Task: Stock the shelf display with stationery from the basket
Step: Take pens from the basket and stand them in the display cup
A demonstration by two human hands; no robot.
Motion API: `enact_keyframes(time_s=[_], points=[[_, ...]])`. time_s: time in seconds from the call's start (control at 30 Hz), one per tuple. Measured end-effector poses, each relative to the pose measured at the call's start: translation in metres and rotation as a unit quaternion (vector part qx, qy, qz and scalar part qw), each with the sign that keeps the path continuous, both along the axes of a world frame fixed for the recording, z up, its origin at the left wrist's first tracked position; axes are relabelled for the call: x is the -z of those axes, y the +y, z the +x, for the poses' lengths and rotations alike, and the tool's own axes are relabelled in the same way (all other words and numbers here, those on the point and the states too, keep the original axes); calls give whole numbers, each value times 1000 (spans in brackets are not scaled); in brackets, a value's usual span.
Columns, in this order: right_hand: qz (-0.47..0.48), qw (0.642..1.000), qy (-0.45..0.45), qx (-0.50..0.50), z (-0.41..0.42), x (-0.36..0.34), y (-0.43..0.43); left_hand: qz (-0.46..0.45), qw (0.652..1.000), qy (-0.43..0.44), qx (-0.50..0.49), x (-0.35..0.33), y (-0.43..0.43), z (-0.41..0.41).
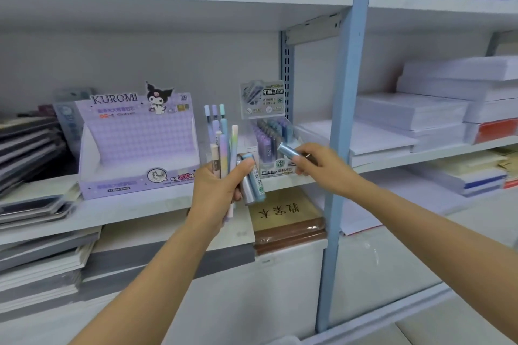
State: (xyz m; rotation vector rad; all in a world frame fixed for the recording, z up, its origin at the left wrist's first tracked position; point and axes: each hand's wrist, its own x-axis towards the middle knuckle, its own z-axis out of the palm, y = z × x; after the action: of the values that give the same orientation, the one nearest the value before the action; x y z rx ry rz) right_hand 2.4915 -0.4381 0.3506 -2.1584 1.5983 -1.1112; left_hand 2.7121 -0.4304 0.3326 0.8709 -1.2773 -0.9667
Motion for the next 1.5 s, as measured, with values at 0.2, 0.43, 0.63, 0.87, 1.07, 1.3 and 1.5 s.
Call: enact_keyframes(time_s=[0.2,0.43,0.63,0.87,1.07,1.3,1.5], points=[[-15,999,11,-32,-1,-1,9,-21,1000,-13,-10,-4,-25,-6],[16,993,-81,-85,-19,-9,8,-7,1000,-19,-12,-9,-46,-4],[-53,993,-101,30,-34,-44,-21,-8,999,-32,2,-16,-47,-3],[-67,995,15,74,-27,-55,-55,0,999,-35,4,-20,-45,-2],[-37,995,84,49,-28,-55,-69,3,999,-35,-4,-19,-45,-1],[-25,996,82,-10,-20,-61,-69,2,999,-35,-1,-19,-45,-5],[-21,996,80,-16,-14,-63,-76,6,1000,-27,6,-21,-43,-8]])
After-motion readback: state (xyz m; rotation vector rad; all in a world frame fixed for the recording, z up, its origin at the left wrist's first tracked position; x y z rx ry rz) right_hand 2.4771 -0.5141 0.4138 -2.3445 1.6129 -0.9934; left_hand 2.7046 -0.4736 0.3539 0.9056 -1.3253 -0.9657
